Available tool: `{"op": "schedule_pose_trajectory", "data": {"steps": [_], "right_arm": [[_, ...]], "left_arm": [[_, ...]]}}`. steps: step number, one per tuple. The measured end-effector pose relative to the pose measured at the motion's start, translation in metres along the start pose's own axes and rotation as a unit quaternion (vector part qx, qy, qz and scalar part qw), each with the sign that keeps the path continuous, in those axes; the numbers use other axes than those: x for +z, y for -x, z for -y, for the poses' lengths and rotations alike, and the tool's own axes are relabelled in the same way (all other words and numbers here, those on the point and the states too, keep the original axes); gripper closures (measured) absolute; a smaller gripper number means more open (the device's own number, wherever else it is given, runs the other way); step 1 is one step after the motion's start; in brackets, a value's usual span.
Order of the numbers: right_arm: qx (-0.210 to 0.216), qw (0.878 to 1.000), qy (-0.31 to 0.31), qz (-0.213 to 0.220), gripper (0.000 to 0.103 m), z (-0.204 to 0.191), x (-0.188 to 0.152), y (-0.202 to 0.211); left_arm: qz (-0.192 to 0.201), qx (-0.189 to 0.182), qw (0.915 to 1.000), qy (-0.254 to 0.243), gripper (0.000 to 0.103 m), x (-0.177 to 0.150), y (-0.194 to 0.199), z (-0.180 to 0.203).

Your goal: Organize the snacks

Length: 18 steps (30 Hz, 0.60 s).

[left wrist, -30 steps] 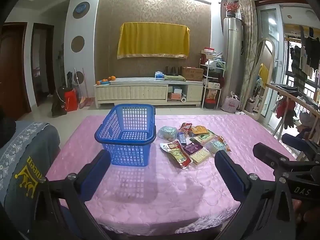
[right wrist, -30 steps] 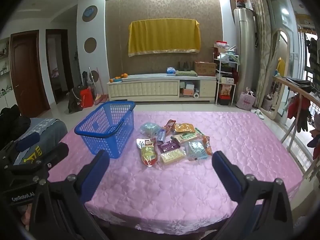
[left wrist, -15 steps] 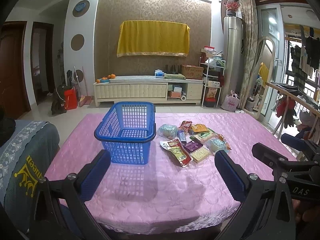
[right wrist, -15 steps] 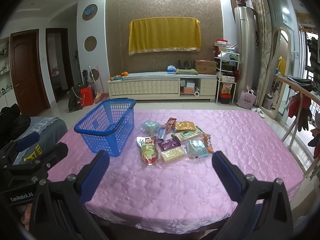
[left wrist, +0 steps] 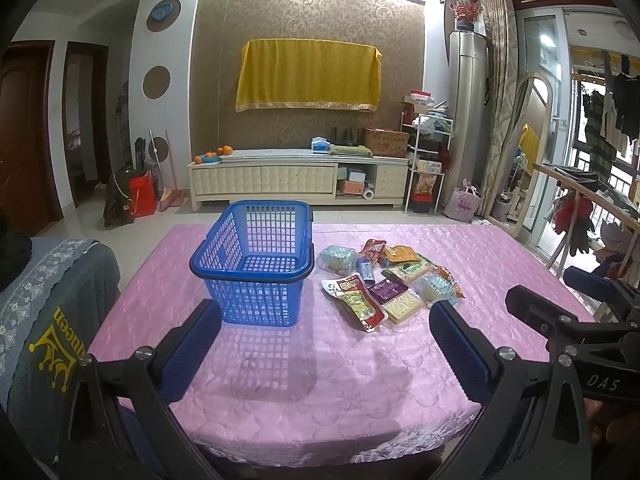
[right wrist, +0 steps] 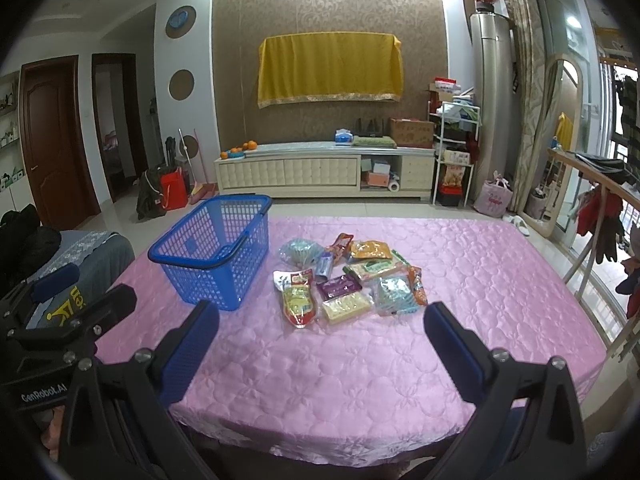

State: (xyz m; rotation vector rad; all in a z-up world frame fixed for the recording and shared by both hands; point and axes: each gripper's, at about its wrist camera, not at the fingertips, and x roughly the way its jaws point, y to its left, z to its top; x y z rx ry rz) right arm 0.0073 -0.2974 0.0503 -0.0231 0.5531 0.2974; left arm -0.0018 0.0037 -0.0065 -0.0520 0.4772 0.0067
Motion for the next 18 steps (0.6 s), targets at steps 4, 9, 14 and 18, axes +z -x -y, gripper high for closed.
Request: {"op": "schedule_pose_trajectory", "data": {"steps": [4,9,14,18], "right_arm": [[0.002,1.0,-0.001,-0.004,0.0,0.0002,-0.0008,-0.0003],[0.004,1.0,-0.001,-0.005,0.0,0.0006,-0.0001,0.0001],[0.002,1.0,0.0,-0.007,0.0,0.0003,-0.0006,0.0],[0.002,1.0,0.0,-0.007,0.0,-0.0008,0.0003,-0.0005]], "left_arm": [[-0.002,-0.001,1.0,0.001,0.0,-0.0012,0.0004,0.0001],[-0.001,-0.001,1.0,0.001,0.0,-0.0007,0.0001,-0.0002],[0.0,0.001,1.0,0.001,0.0,-0.001,0.0003,0.0004],[0.0,0.001,1.0,0.002,0.0,-0.0009,0.0002,0.0006]]}}
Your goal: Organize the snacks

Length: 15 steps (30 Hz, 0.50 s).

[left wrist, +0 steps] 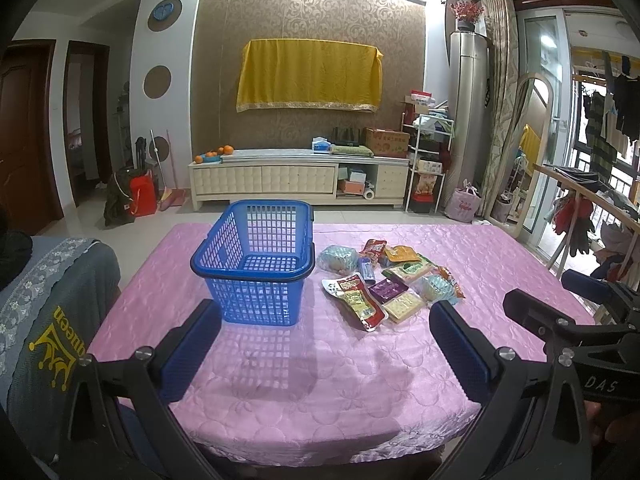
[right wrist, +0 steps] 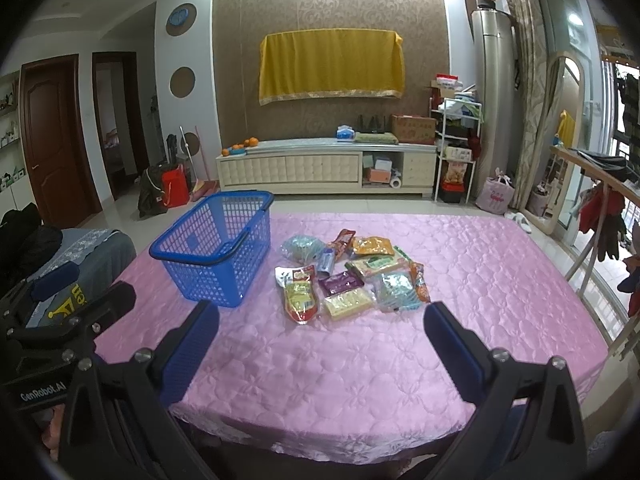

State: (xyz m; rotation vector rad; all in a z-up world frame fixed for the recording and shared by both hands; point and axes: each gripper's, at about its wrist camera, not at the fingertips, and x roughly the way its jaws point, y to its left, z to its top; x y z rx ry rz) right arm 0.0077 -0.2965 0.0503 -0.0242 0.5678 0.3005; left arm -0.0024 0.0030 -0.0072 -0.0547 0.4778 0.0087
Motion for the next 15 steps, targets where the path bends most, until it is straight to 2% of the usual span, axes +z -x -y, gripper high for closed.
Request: {"op": "schedule_pose_trajectory", "data": {"steps": [15], "right_arm": [[0.003,1.0,-0.001,-0.005,0.0,0.0015,-0.0041,-0.0019]], "left_arm": [[0.0,-0.004,1.0,0.001,0.0,0.0005,-0.0005,0.0005]]}}
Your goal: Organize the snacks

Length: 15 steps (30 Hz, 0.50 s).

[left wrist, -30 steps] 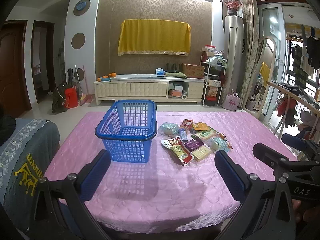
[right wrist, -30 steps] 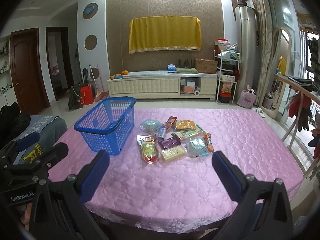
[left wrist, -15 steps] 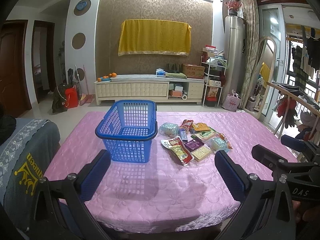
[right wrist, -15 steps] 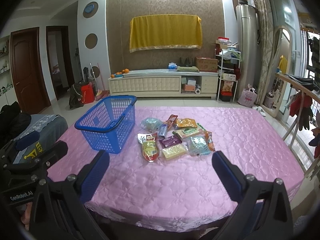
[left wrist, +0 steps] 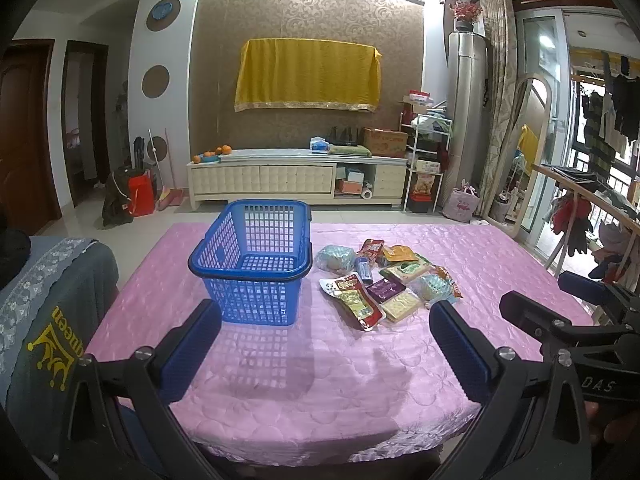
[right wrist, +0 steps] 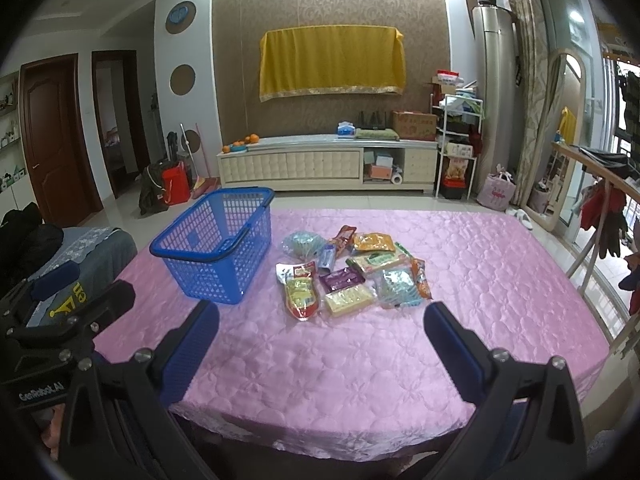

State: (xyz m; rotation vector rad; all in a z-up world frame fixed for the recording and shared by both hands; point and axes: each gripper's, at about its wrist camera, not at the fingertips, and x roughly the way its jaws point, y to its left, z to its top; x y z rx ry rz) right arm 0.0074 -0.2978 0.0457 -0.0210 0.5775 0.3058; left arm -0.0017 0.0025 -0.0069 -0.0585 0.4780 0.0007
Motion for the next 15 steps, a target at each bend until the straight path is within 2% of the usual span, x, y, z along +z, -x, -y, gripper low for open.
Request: {"op": "schedule_pose_trajectory", "data": {"steps": [10,15], "right_arm": [[0.001,1.0,0.003,0.0,0.0,0.001,0.002,0.002],[-0.009,1.0,0.016,0.016,0.0,0.002,0.013,0.003]], "left_arm": [[0.001,-0.002,1.0,0.0,0.0,0.002,-0.001,0.002],[0.007,0.007,0.9998,-0.017,0.0,0.012,-0.006,0.01]]}}
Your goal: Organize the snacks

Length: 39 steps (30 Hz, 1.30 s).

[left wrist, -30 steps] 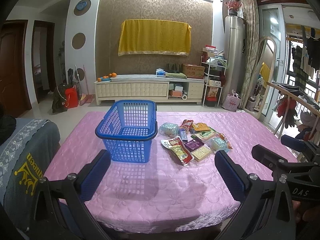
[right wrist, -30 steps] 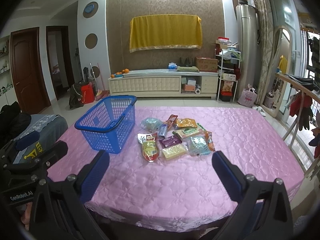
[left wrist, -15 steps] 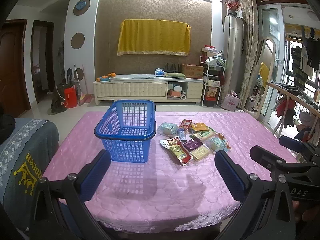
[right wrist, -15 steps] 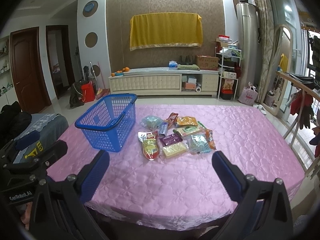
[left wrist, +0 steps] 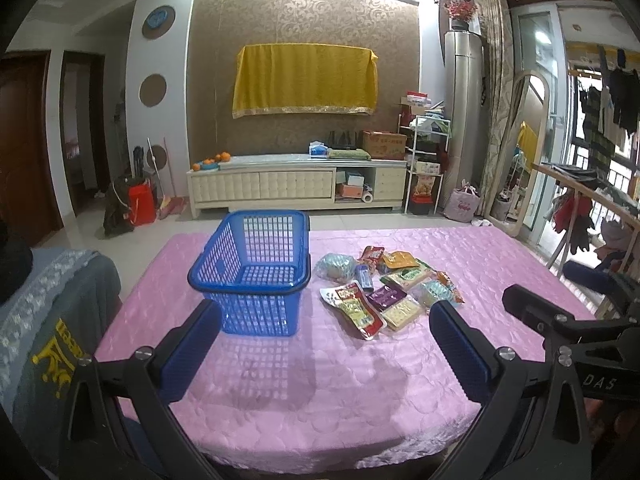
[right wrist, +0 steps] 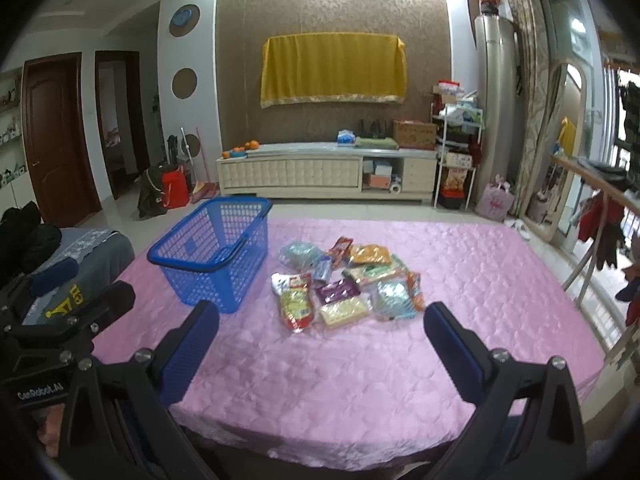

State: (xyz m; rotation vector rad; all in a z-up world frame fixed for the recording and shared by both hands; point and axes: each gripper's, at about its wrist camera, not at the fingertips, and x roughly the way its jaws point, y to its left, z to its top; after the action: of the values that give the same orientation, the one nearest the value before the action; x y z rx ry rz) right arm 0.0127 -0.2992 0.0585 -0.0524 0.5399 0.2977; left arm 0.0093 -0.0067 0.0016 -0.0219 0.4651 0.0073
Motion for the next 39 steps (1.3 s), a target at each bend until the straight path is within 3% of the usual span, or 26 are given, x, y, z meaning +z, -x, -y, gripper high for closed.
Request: {"op": "schedule_pose_trajectory", "data": {"steps": [6,12,14,22,25,31,34,36,39], "right_arm": [[-0.022,0.999,0.02,0.022,0.0,0.008,0.017,-0.007],[0.009,1.0,-0.015,0.001,0.0,0.034,0.033,-0.031],[0.012,1.0,-0.021,-0.005,0.0,0.042,0.039,-0.04],[0.011,0.998,-0.03,-0.054,0.0,0.071,0.051,-0.089],[0.03,0.996,-0.047,-0.07,0.0,0.082,0.053,-0.11],[0.026,0.991,-0.055,-0.116,0.0,0.097,0.052,-0.164],[0.057,0.978,-0.101,-0.171,0.0,0.112,0.047,-0.197],[0.068,0.966,-0.109,-0.223,0.0,0.115,0.042,-0.222],[0.071,0.957,-0.102,-0.261,0.0,0.12,0.039,-0.249]], "left_arm": [[-0.009,-0.001,1.0,-0.003,0.0,0.016,-0.02,0.007],[-0.042,0.003,0.9991,-0.003,0.0,0.031,-0.053,0.017],[-0.059,0.023,0.998,-0.001,0.0,0.036,-0.07,0.022],[-0.137,0.008,0.9904,0.018,0.0,0.05,-0.131,0.038],[-0.164,0.026,0.9861,0.008,0.0,0.052,-0.158,0.046],[-0.237,0.011,0.9709,0.035,0.0,0.044,-0.212,0.055],[-0.265,0.006,0.9633,0.039,0.0,0.041,-0.237,0.062],[-0.282,0.009,0.9587,0.035,0.0,0.038,-0.25,0.067],[-0.312,0.015,0.9495,0.027,0.0,0.033,-0.272,0.071]]}}
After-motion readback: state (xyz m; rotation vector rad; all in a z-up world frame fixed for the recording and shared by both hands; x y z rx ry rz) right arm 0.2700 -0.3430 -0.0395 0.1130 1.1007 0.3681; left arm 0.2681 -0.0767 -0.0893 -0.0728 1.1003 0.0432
